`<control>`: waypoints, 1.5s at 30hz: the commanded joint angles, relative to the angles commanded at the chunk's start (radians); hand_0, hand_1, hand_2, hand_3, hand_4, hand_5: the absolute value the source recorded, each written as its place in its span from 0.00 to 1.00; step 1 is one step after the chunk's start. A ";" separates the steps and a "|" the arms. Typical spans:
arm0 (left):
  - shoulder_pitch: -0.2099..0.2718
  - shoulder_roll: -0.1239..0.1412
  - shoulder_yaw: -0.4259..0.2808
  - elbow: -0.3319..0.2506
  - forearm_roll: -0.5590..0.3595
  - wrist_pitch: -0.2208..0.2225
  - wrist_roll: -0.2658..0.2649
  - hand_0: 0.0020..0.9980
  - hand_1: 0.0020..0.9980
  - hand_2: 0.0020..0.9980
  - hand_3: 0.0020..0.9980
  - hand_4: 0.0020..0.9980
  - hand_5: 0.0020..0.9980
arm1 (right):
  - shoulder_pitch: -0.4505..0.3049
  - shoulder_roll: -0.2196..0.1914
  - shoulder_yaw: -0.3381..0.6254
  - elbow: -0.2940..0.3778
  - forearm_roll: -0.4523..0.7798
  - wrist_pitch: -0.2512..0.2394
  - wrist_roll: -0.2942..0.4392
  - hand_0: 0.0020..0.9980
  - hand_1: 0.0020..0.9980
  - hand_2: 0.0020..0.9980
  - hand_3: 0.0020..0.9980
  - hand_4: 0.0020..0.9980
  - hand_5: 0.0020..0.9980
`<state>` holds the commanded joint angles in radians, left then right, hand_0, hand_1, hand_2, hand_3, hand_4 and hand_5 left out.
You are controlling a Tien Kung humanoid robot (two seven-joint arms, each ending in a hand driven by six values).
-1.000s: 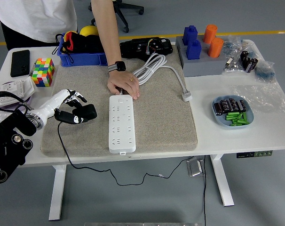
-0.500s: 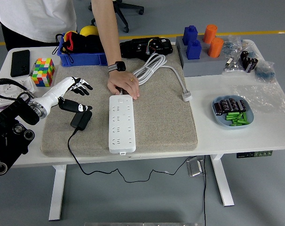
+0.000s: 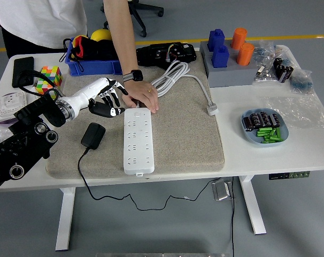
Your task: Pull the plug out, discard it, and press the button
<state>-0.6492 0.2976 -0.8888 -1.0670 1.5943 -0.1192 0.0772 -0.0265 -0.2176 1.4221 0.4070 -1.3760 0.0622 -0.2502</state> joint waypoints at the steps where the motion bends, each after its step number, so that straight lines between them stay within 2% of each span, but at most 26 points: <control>1: -0.007 -0.003 0.012 0.002 -0.006 -0.006 0.007 0.04 0.05 0.14 0.67 0.50 0.00 | 0.000 0.000 0.000 0.000 0.000 0.000 0.000 0.78 0.74 0.74 0.74 0.78 0.69; 4: -0.033 -0.013 0.052 0.016 -0.023 -0.026 0.028 0.04 0.05 0.14 0.67 0.50 0.00 | 0.000 -0.001 -0.003 0.000 0.001 0.000 0.000 0.78 0.74 0.74 0.74 0.78 0.69; 5: -0.043 -0.017 0.067 0.021 -0.028 -0.033 0.035 0.04 0.00 0.07 0.68 0.33 0.00 | 0.001 -0.001 -0.004 0.001 0.002 0.000 0.000 0.77 0.74 0.74 0.74 0.78 0.69; 10: -0.090 -0.036 0.140 0.052 -0.051 -0.057 0.071 0.04 0.00 0.07 0.68 0.33 0.00 | 0.004 -0.005 -0.012 0.002 0.004 0.000 0.000 0.77 0.74 0.74 0.74 0.78 0.69; 11: -0.103 -0.041 0.158 0.065 -0.047 -0.060 0.080 0.03 0.00 0.05 0.71 0.04 0.00 | 0.004 -0.006 -0.013 0.002 0.004 0.000 0.000 0.77 0.74 0.74 0.74 0.78 0.69; 16: -0.140 -0.058 0.211 0.108 -0.037 -0.057 0.099 0.03 0.00 0.05 0.71 0.04 0.00 | 0.004 -0.008 -0.019 0.000 0.005 0.000 0.000 0.77 0.74 0.74 0.74 0.78 0.69; 17: -0.145 -0.061 0.216 0.115 -0.037 -0.057 0.102 0.03 0.00 0.05 0.71 0.07 0.00 | 0.003 -0.008 -0.020 0.000 0.005 0.000 0.000 0.77 0.74 0.74 0.74 0.78 0.69; 23: -0.174 -0.081 0.249 0.169 -0.024 -0.057 0.124 0.03 0.00 0.05 0.71 0.07 0.00 | 0.003 -0.011 -0.027 -0.001 0.005 0.001 0.000 0.77 0.74 0.74 0.74 0.78 0.69; 34: -0.180 -0.095 0.281 0.218 -0.027 -0.055 0.131 0.03 0.00 0.05 0.72 0.07 0.00 | 0.002 -0.014 -0.030 -0.001 0.007 0.000 0.000 0.77 0.74 0.74 0.74 0.78 0.69; 45: -0.174 -0.106 0.274 0.243 -0.026 -0.047 0.131 0.03 0.00 0.05 0.72 0.07 0.00 | -0.001 -0.012 -0.031 -0.002 0.006 0.000 0.000 0.78 0.74 0.74 0.74 0.78 0.69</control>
<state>-0.8229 0.1912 -0.6148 -0.8240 1.5687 -0.1666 0.2082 -0.0277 -0.2293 1.3908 0.4049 -1.3703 0.0624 -0.2500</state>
